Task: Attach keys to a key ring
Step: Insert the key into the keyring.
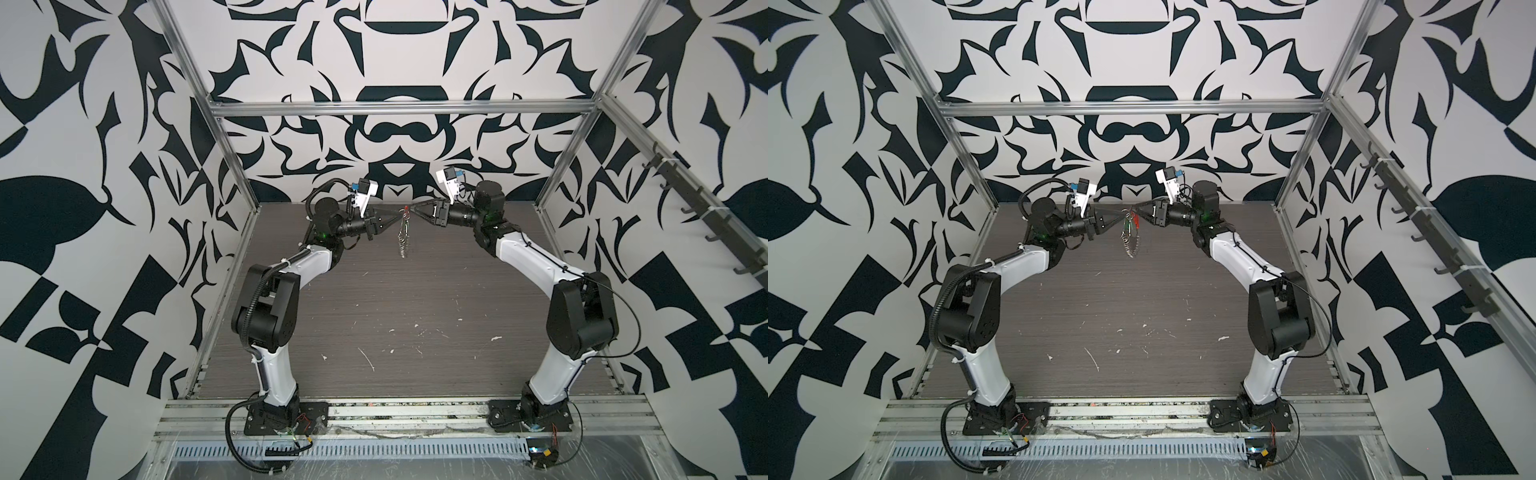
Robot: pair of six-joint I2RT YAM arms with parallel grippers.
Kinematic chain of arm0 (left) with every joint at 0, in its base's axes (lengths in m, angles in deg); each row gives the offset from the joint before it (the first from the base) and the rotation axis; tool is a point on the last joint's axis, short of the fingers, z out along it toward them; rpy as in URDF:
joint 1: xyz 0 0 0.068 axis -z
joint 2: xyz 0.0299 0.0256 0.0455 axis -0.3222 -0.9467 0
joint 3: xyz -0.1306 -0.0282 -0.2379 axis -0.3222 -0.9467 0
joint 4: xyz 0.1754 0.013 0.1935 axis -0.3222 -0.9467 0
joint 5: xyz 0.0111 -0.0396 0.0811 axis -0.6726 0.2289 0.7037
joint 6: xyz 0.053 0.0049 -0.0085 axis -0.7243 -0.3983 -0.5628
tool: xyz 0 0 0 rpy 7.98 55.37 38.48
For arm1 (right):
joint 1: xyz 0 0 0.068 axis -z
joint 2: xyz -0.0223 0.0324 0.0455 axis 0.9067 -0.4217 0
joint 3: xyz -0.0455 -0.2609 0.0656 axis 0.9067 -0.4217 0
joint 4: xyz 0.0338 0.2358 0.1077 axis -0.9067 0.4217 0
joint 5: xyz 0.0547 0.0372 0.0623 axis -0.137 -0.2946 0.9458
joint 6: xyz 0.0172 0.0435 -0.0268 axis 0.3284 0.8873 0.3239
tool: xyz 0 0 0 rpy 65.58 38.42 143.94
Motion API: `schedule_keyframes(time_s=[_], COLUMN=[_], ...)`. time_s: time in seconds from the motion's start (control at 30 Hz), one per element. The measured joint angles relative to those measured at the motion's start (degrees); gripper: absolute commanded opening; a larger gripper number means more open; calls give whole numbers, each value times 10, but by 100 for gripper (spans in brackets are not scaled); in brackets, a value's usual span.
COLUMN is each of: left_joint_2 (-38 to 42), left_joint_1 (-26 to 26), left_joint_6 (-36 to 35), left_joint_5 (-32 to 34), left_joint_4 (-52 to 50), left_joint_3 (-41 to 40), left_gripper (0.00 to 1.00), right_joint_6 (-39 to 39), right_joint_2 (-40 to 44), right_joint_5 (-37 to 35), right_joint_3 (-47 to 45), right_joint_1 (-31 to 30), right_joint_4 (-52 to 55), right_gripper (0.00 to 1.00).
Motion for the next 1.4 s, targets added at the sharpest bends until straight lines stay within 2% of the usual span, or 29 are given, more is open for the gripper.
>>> schedule_keyframes(time_s=[0.37, 0.8, 0.87, 1.03, 1.17, 1.4], left_joint_2=[0, -6, -8, -11, -11, -14], left_joint_1=[0, 0, 0, 0, 0, 0], left_joint_6=[41, 83, 97, 114, 119, 120], left_joint_5=[0, 5, 5, 5, 5, 6], left_joint_4=[45, 89, 97, 109, 114, 121], left_joint_3=[0, 0, 1, 7, 9, 9], left_gripper=[0, 0, 0, 0, 0, 0], right_joint_6=[1, 8, 7, 7, 14, 28], right_joint_2=[-7, -7, -7, -7, -7, -10], right_joint_5=[14, 17, 17, 16, 16, 13], right_joint_3=[14, 14, 14, 14, 14, 14], right_joint_1=[-12, -19, -19, -19, -19, -23], right_joint_4=[-2, -6, -9, -22, -33, -40], right_gripper=[36, 8, 6, 6, 12, 9])
